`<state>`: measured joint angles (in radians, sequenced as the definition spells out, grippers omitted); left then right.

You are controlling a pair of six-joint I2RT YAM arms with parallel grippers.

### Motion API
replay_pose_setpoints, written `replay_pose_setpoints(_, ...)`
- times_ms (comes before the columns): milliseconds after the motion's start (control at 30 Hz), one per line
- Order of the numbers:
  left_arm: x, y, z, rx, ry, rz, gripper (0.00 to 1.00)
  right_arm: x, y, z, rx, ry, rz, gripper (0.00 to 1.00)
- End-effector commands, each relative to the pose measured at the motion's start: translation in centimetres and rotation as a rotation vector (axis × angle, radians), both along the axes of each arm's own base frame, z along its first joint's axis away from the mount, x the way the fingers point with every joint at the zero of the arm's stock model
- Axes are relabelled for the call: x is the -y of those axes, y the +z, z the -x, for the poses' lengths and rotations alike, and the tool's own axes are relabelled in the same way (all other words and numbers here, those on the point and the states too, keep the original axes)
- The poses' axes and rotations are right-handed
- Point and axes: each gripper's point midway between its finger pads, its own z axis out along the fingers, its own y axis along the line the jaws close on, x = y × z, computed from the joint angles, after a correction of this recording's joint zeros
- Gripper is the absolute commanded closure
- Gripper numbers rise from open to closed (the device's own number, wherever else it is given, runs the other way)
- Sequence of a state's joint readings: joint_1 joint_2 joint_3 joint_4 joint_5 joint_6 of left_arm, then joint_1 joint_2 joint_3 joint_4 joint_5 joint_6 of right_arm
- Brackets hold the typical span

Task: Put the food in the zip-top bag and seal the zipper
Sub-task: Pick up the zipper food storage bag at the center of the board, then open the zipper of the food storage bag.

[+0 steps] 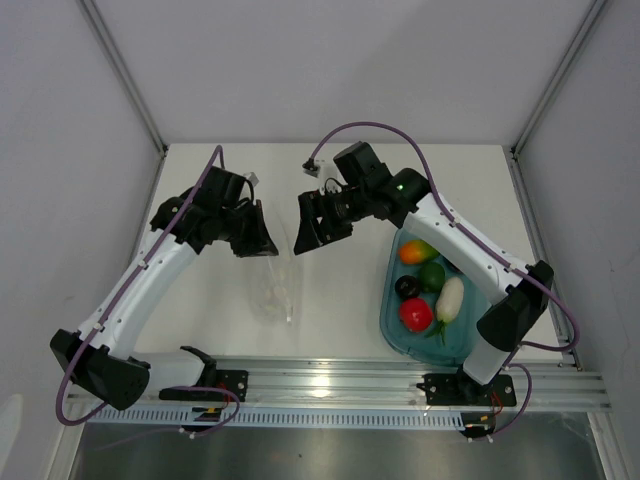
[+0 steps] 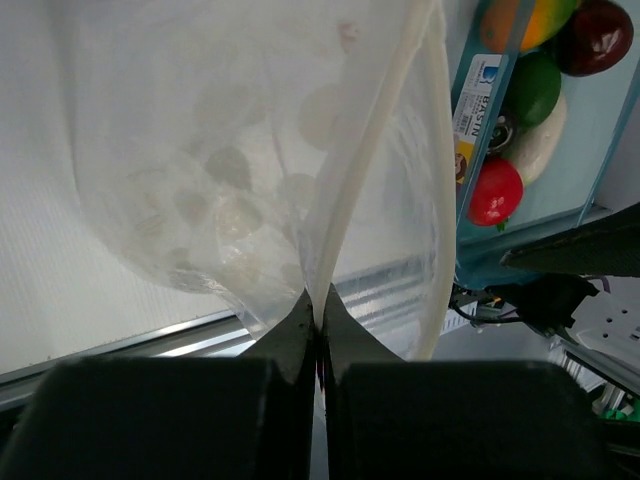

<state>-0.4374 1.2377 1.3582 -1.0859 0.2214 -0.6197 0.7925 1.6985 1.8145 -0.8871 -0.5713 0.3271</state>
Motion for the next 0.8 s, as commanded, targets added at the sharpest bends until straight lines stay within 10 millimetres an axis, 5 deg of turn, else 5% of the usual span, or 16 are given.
replay_pose_setpoints(0,1.7,1.9,-1.0,0.059,-0.035,0.059,0.99,-0.1,-0.2,-0.3,0.021,0.002,0.022,0.35)
replay_pose_setpoints(433,4.3,1.4,-0.8,0.052,-0.072,0.152,0.99,-0.4,-4.0,-1.3,-0.006,-0.078,0.159,0.37)
replay_pose_setpoints(767,3.5,0.3,0.3,0.047,-0.083,0.13,0.99,3.3,-7.9,-2.8,-0.017,-0.202,0.305,0.75)
